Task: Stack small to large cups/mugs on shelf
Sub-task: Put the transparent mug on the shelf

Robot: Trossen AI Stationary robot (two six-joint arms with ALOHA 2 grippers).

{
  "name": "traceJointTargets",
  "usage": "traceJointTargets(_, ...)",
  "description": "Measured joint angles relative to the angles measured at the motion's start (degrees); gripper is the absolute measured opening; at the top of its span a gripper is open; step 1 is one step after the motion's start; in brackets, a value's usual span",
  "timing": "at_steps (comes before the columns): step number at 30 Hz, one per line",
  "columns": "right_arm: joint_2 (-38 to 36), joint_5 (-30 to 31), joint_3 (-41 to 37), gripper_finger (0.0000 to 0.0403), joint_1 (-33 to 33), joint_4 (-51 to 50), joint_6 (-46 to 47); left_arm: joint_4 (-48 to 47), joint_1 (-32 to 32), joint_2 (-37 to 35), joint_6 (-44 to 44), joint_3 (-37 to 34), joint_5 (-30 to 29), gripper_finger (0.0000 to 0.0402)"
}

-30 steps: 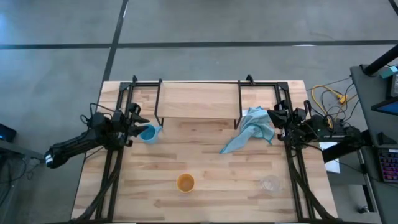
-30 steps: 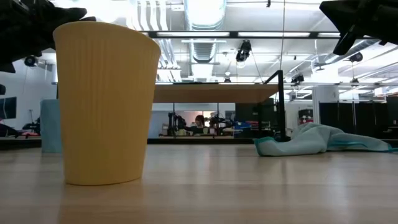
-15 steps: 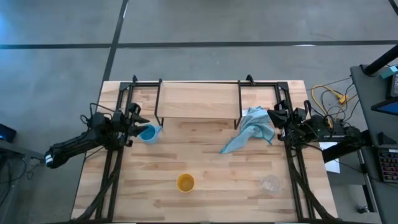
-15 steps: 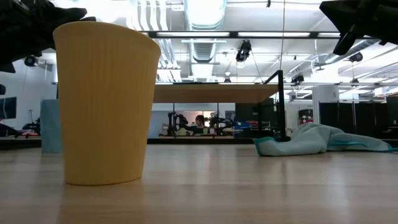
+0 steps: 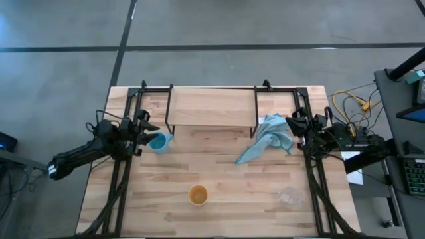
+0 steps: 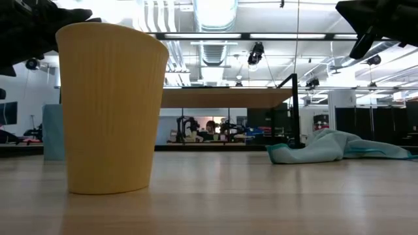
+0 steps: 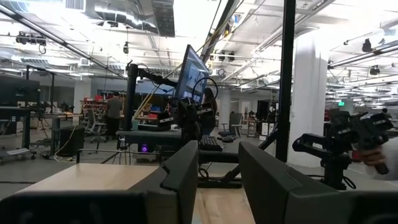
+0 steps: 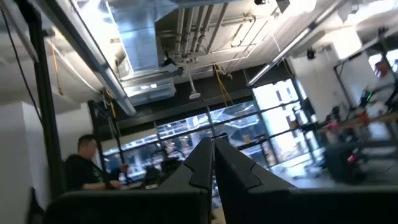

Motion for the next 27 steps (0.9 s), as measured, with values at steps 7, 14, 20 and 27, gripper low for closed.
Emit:
traceJointTargets(7,0.0,0.0,0.0,0.0009,0.0,0.0,9.2,0.0,0.0,0.0,0.0,0.0,-0.1,0.0102)
traceJointTargets(14,0.2,0.0,0.0,0.0009,0.0,0.2,10.5,0.2,0.0,0.0,-7.5,0.1,-6.5,0.0102)
traceJointTargets(20,4.6,0.0,5.2,0.0009,0.0,-1.7,9.7,-5.3,0.0,2.1,-21.2,4.5,-7.1,0.0102)
traceJointTargets(27,15.8,-0.5,26.3,0.0009,0.0,-30.7,7.1,-14.9,0.0,11.8,-8.3,20.3,-6.2,0.0102)
